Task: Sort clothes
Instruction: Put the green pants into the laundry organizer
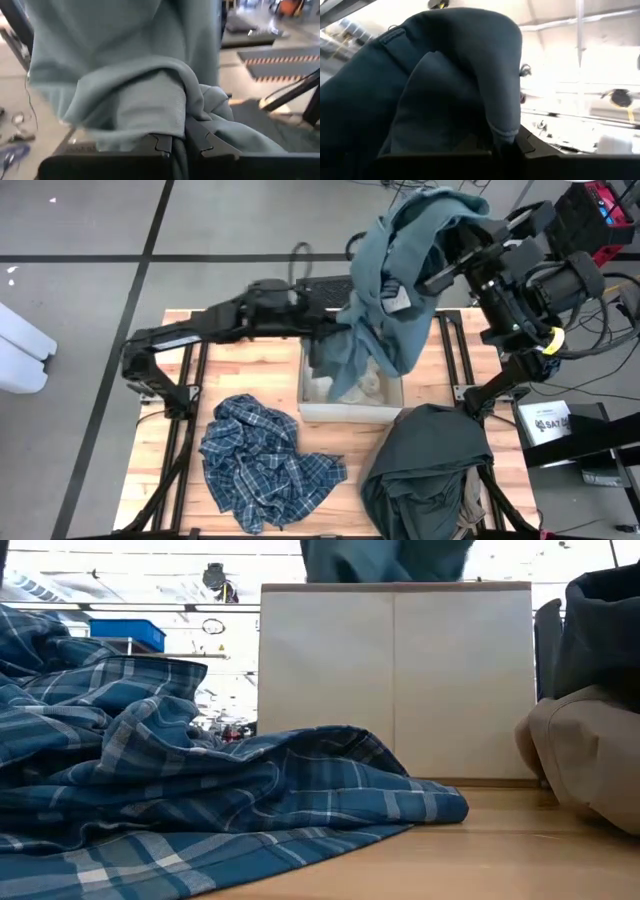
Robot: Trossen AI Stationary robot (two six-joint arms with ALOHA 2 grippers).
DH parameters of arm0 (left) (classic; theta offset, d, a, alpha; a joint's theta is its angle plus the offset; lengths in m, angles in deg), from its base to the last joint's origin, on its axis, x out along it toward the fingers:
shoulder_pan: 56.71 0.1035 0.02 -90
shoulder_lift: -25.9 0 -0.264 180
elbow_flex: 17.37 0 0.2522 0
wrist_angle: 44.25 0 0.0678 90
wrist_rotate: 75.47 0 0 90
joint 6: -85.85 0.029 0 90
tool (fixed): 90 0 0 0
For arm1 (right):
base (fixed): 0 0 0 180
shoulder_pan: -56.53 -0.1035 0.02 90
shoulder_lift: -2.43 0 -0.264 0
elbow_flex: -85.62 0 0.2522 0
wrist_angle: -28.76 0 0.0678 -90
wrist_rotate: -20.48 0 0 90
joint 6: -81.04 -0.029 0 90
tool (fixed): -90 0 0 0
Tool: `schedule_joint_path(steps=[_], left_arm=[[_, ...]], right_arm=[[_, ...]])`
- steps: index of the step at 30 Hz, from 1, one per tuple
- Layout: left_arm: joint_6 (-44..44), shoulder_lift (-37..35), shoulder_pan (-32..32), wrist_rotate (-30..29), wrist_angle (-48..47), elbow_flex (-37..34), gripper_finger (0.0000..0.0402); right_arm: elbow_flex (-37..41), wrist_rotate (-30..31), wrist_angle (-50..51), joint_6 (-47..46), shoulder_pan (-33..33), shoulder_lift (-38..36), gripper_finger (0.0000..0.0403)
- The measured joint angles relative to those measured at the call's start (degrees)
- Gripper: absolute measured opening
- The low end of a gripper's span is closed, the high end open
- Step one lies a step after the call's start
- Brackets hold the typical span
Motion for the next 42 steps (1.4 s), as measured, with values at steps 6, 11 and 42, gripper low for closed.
schedule_joint_path(steps=[6,11,42], left_arm=[[0.02,7.35,2.72,2.92,-5.40,0.00,0.0014],[1.25,11.41,3.95,2.45,-6.79,0.00,0.0014],[1.22,-8.56,3.56,4.49,8.08,-34.99,0.0175]], right_arm=[[0.00,3.45,18.86,-17.21,3.78,-1.78,0.0001],[0.02,-2.25,32.77,-33.98,9.37,-2.42,0.0001],[17.14,-16.53,30.67,-50.36,20.32,-2.75,0.0001]])
